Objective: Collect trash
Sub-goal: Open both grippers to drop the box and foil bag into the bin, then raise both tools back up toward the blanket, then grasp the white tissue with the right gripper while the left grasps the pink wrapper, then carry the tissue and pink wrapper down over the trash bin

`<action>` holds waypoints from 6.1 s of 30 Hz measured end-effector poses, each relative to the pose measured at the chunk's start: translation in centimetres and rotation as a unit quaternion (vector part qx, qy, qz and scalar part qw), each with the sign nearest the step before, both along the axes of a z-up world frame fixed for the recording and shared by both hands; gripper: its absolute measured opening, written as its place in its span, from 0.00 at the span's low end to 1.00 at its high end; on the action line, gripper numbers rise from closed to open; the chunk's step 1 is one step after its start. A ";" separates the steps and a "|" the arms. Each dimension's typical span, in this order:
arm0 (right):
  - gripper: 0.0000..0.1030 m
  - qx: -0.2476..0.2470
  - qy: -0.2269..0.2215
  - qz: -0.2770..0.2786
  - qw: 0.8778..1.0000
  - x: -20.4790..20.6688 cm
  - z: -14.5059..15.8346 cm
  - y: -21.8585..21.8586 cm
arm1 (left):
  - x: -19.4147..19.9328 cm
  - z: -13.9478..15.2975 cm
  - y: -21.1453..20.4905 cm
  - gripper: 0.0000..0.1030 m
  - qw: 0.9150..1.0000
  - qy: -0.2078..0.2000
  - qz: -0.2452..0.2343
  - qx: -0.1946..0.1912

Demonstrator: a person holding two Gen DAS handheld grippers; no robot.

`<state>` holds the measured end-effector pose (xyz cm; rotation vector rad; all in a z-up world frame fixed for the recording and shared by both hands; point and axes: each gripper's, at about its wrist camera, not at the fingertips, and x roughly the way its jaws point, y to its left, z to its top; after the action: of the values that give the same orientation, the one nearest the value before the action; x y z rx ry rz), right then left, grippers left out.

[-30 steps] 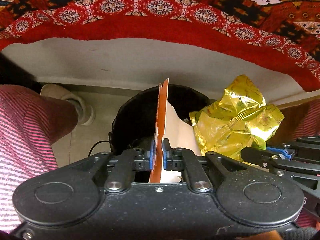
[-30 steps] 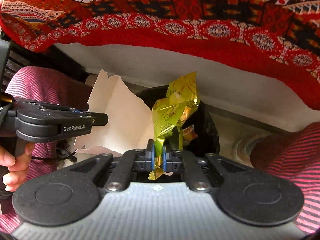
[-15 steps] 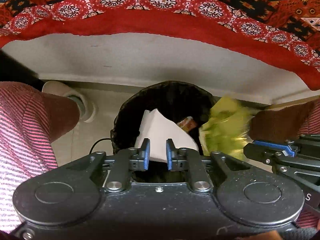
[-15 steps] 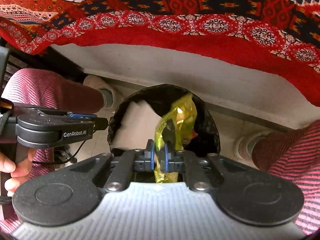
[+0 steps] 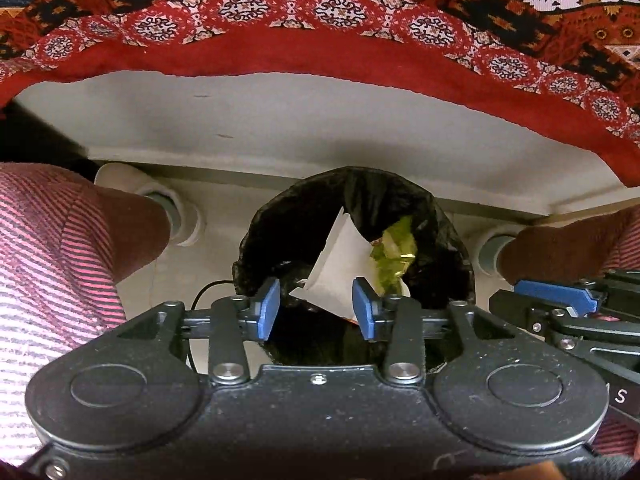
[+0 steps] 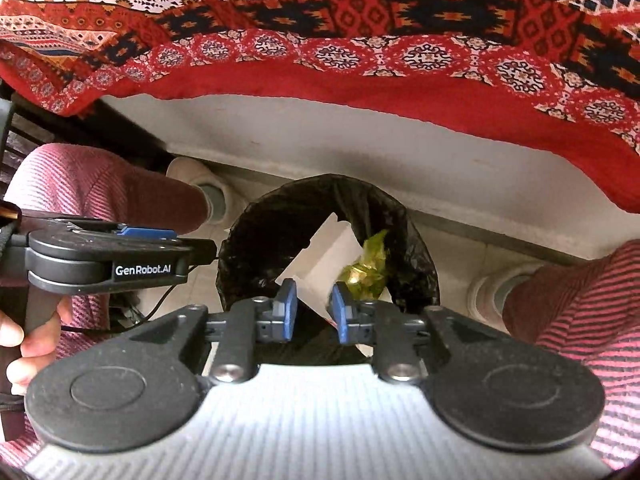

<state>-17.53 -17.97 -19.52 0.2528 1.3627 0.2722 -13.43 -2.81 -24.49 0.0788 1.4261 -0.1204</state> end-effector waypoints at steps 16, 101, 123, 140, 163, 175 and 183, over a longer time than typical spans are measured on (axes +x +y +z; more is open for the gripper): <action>0.50 0.000 -0.018 -0.008 1.000 -0.5 1.2 -0.5 | -0.2 2.2 0.2 0.39 1.000 -0.014 -0.004 -0.010; 0.29 -0.062 -0.321 -0.168 0.930 25.6 20.0 -13.8 | 23.2 24.7 -3.4 0.25 0.921 -0.379 -0.038 -0.079; 0.29 -0.030 -0.373 -0.118 0.920 15.8 23.6 -11.7 | 14.4 28.0 -2.3 0.25 0.909 -0.389 -0.071 -0.128; 0.29 -0.008 -0.387 -0.053 0.921 4.9 24.0 -7.6 | 4.3 28.4 -0.7 0.25 0.902 -0.389 -0.114 -0.151; 0.29 0.000 -0.329 0.025 0.944 -4.1 20.6 -3.4 | -5.9 26.4 1.0 0.25 0.908 -0.349 -0.167 -0.162; 0.29 -0.005 -0.238 0.048 0.970 -5.1 14.5 -1.7 | -5.3 18.3 1.5 0.25 0.954 -0.226 -0.148 -0.129; 0.29 -0.007 -0.181 0.060 0.982 -4.6 10.4 -0.8 | -4.0 12.6 1.2 0.25 0.974 -0.145 -0.131 -0.117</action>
<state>-22.10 -18.81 -9.11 0.1023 1.0189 0.3904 -17.41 -1.61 -11.92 0.0862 1.0968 -0.4757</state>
